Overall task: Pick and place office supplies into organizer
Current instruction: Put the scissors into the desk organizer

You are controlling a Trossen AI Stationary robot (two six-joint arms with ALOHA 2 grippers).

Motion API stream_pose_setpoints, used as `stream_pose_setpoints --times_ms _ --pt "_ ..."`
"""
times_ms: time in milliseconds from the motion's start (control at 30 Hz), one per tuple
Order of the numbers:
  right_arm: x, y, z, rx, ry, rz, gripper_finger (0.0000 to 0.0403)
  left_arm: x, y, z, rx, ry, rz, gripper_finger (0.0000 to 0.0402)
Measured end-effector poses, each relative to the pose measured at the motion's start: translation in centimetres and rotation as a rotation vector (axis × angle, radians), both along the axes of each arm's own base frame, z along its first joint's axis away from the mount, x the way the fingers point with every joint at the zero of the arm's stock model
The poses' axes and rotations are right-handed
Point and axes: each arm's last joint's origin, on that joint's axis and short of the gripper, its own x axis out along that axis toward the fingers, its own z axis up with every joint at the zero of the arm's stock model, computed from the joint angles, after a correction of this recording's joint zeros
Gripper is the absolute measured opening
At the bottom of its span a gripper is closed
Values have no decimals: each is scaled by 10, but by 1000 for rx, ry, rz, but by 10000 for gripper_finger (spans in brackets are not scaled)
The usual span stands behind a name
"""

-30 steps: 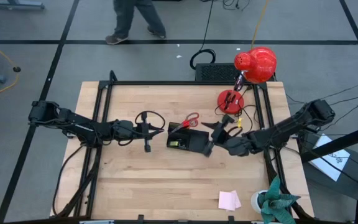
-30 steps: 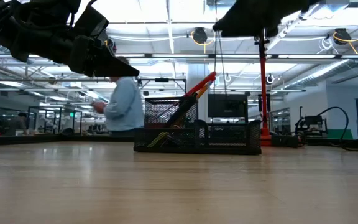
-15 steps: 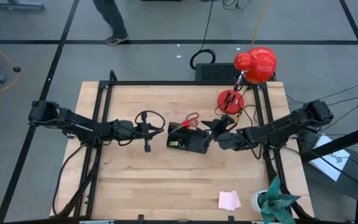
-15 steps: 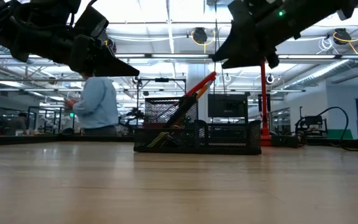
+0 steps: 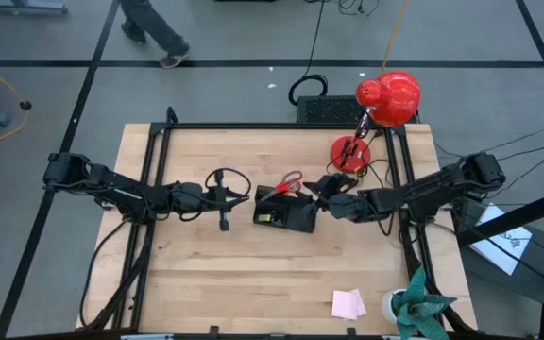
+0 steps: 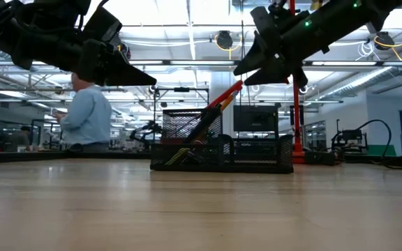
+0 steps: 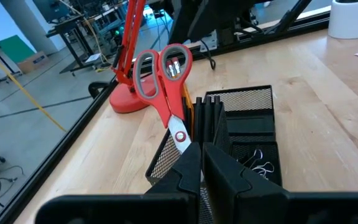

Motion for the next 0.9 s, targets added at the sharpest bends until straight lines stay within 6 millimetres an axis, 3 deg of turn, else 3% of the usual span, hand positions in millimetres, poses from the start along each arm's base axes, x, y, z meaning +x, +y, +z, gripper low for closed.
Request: stream_pose_setpoints --times_ms 600,900 --pt "2 -9 -5 4 26 -23 182 0 0 0 1 -1 0 26" --pt "4 -13 -5 4 41 12 145 0 0 0 2 -1 0 26"
